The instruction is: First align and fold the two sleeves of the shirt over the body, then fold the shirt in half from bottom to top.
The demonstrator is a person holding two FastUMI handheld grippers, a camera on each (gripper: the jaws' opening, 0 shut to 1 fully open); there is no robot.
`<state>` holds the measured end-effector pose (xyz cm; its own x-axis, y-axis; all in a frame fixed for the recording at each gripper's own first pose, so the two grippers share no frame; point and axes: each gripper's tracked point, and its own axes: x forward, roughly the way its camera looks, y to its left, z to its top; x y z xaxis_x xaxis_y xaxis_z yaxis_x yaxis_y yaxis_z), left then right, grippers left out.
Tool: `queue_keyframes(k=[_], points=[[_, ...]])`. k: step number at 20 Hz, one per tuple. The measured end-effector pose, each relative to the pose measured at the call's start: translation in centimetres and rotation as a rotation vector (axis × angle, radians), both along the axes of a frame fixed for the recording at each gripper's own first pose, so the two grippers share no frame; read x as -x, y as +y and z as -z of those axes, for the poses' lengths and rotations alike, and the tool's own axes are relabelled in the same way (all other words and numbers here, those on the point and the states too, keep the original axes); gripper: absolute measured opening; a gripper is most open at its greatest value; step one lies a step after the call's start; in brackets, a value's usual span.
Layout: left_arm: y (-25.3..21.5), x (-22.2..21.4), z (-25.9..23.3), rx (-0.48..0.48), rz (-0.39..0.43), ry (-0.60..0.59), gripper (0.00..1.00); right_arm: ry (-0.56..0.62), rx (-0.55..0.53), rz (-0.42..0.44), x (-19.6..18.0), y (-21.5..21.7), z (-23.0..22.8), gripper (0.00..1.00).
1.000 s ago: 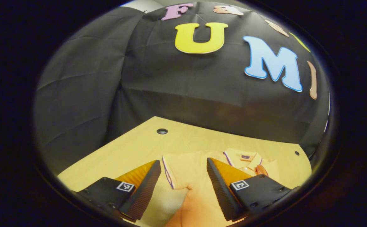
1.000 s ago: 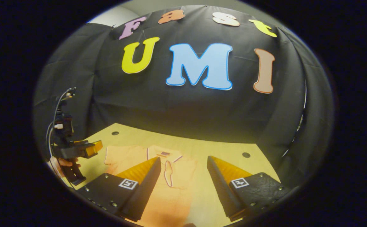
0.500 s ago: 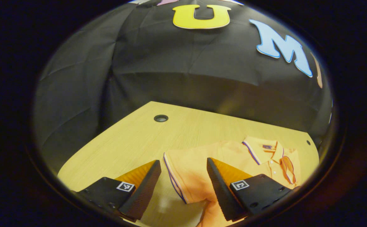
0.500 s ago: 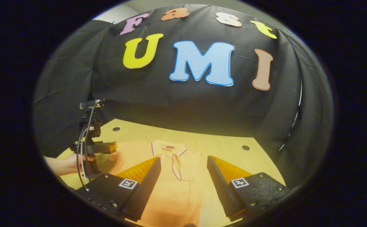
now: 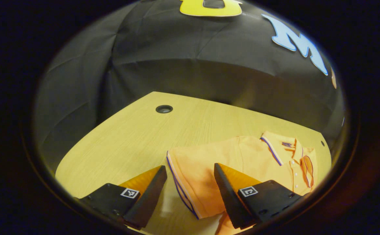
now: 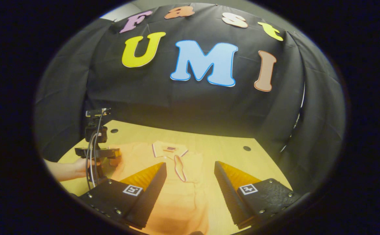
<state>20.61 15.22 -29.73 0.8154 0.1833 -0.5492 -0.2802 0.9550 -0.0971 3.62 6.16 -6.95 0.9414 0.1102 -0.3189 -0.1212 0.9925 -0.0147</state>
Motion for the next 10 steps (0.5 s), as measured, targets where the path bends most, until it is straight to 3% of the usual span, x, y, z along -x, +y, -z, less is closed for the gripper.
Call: queue_keyframes(k=[3,8,10], points=[[-0.1,-0.1,0.2,-0.016,0.006,0.014,0.97,0.003,0.009,0.007,0.2,-0.6,0.1,0.91],[-0.7,-0.3,1.0,-0.095,0.06,0.075,0.94,0.019,-0.006,0.002,0.7,-0.3,0.5,0.92],[-1.0,-0.7,0.9,-0.099,0.072,0.072,0.77,0.02,-0.016,0.006,0.8,-0.4,0.3,0.92]])
